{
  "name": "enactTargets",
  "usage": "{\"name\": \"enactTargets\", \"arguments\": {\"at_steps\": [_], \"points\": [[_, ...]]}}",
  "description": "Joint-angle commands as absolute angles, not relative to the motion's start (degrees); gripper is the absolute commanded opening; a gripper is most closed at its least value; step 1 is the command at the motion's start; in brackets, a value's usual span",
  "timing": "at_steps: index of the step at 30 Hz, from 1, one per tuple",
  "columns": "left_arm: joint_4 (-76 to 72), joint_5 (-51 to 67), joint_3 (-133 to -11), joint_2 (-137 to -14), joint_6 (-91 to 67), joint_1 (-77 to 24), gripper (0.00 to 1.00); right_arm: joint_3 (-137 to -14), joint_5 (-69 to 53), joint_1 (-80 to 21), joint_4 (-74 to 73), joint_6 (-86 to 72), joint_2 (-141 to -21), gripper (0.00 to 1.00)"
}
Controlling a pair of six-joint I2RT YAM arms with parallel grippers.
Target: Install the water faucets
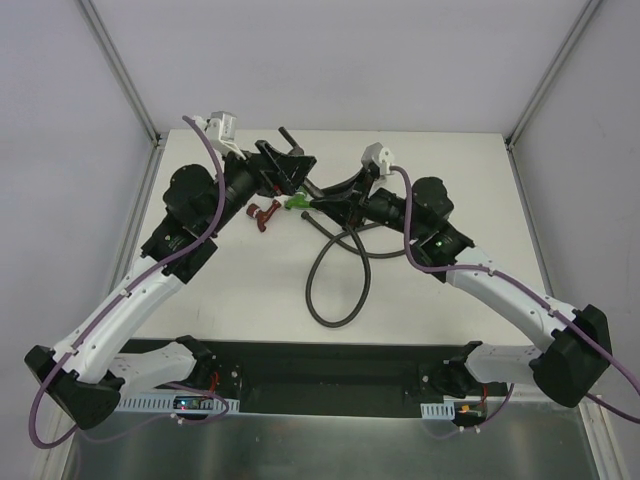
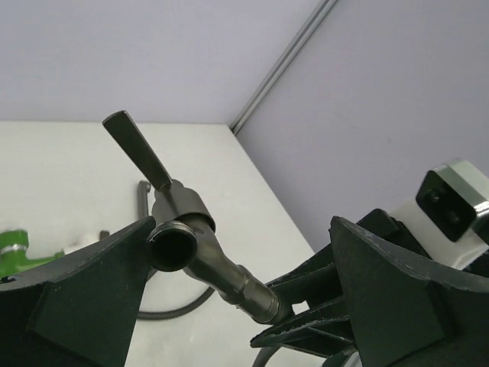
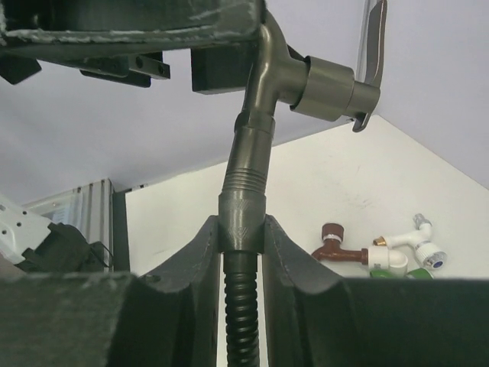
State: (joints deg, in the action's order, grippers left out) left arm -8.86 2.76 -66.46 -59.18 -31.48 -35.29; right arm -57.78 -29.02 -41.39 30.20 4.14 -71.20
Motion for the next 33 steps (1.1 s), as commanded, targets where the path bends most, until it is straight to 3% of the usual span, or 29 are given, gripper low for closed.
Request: {"name": "enactTargets", "arguments": {"at_steps": [1,5,8,12,13,19,33], "points": [[-5.4,0.3,-68.0,-59.9,-33.4,-35.6,0.93,-61.0,-26.0,-43.1,31.1,10.7,-68.6,0.02],[-5.2,0.3,-67.7,-60.5,-34.4,-35.6,0.82,-61.5,-24.2,-44.6,29.1,13.6,-68.4,0.02],[-5.3,0.3,-67.9,-60.6,-34.6,-35.6,0.66,-62.0,-21.6,-46.2,26.6,17.0,-68.3,0.02],[-9.6,0.7,-64.8,-59.4,-35.6,-35.6,0.19,-61.9,-21.6,-46.5,26.5,16.2,-68.1,0.02],[-11.5,1.0,-63.6,-58.2,-35.9,-35.6,0.0,-61.8,-22.3,-46.2,26.9,15.5,-68.1,0.02],[-31.8,1.7,-51.5,-52.7,-38.3,-35.6,0.0,-59.2,-30.8,-41.8,39.7,0.3,-68.7,0.02],[-61.2,22.1,-44.1,-54.8,-40.0,-35.5,0.0,-59.3,-42.2,-35.1,69.5,-31.6,-75.0,0.02]]}}
